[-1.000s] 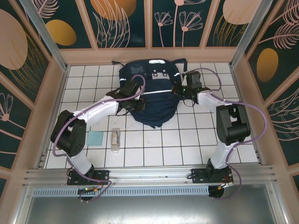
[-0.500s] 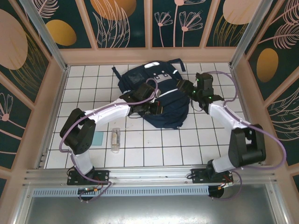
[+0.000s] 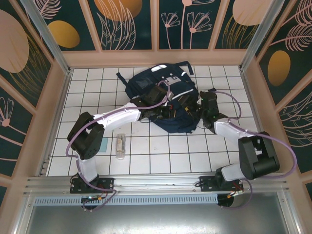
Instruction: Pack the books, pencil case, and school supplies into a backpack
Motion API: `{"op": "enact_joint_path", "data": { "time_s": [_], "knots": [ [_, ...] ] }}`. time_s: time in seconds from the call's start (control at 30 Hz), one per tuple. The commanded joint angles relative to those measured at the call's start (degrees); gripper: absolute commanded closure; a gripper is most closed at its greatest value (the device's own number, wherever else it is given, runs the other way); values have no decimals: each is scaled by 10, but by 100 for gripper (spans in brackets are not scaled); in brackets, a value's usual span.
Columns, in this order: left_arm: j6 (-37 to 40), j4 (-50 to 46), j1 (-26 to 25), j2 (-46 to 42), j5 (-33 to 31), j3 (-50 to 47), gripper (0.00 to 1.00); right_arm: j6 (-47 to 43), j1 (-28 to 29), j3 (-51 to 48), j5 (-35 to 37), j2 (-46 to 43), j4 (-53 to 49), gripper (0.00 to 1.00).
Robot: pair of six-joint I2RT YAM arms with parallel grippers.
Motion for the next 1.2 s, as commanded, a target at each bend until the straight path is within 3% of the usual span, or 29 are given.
{"op": "enact_joint_path", "data": {
  "time_s": [0.0,0.07,0.17,0.2,0.3,0.47,0.63,1.0,1.17],
  "knots": [
    [14,31,-13,-24,12,-19,100,43,6,-1,2,30,98,41],
    [21,28,-13,-33,-1,-30,100,43,5,6,12,54,100,58],
    [52,10,-12,-41,-32,-34,100,50,1,2,12,72,130,98],
    [60,2,-13,-43,-50,-34,100,53,-1,-1,12,73,136,100],
    [93,-27,-9,-45,-128,-30,100,40,-3,-4,21,57,123,100],
    [142,-59,15,-44,-189,-29,100,-11,-9,-5,61,11,54,100],
    [179,-91,52,-61,-152,-46,100,-77,-19,4,64,-11,-1,100],
    [184,-107,114,-14,-222,-6,100,-136,-17,21,1,-10,-23,100],
    [161,-105,144,21,-262,34,100,-136,7,20,12,-17,-33,100]
  ]
}}
